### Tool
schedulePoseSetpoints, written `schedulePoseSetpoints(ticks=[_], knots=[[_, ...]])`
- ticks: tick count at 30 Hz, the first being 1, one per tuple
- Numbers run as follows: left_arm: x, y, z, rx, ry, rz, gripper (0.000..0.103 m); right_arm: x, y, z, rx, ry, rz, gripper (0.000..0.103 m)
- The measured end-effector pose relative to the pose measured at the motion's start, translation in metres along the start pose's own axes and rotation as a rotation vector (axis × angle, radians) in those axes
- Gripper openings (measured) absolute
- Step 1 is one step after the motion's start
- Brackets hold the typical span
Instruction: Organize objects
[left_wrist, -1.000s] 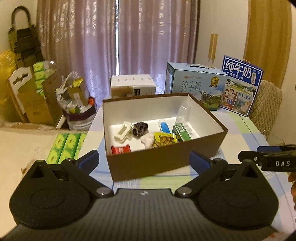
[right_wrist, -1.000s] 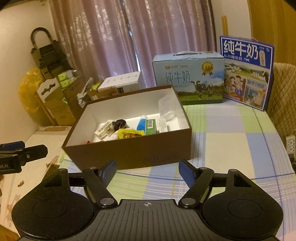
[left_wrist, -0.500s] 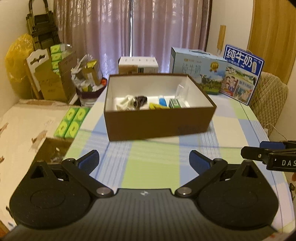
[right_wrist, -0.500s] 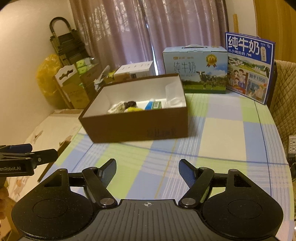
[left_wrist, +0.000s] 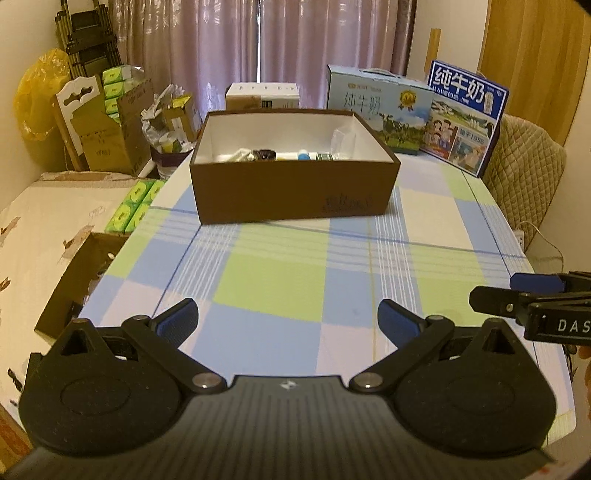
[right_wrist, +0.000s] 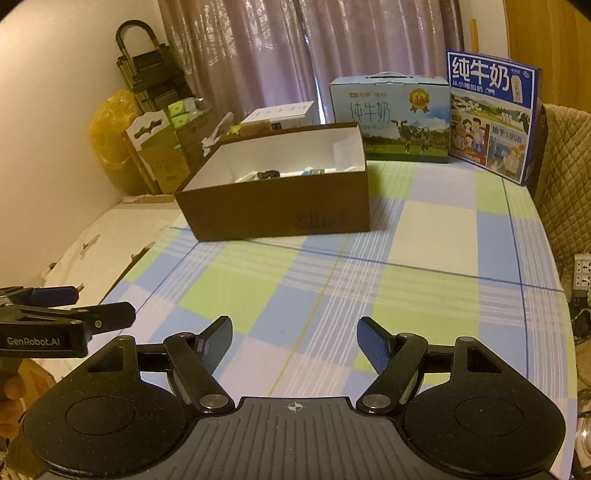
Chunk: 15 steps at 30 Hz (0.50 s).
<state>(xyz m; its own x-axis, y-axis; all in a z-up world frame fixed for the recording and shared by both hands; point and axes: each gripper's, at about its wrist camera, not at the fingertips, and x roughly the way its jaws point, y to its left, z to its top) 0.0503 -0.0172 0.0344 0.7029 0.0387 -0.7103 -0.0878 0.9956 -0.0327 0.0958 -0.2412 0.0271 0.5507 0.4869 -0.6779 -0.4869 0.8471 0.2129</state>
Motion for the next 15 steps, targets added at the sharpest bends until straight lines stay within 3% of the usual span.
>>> schedulePoseSetpoints(ticks=[15], knots=[[-0.012, -0.010, -0.025, -0.022, 0.026, 0.017, 0.102, -0.008, 0.001, -0.019, -0.024, 0.028, 0.029, 0.072]])
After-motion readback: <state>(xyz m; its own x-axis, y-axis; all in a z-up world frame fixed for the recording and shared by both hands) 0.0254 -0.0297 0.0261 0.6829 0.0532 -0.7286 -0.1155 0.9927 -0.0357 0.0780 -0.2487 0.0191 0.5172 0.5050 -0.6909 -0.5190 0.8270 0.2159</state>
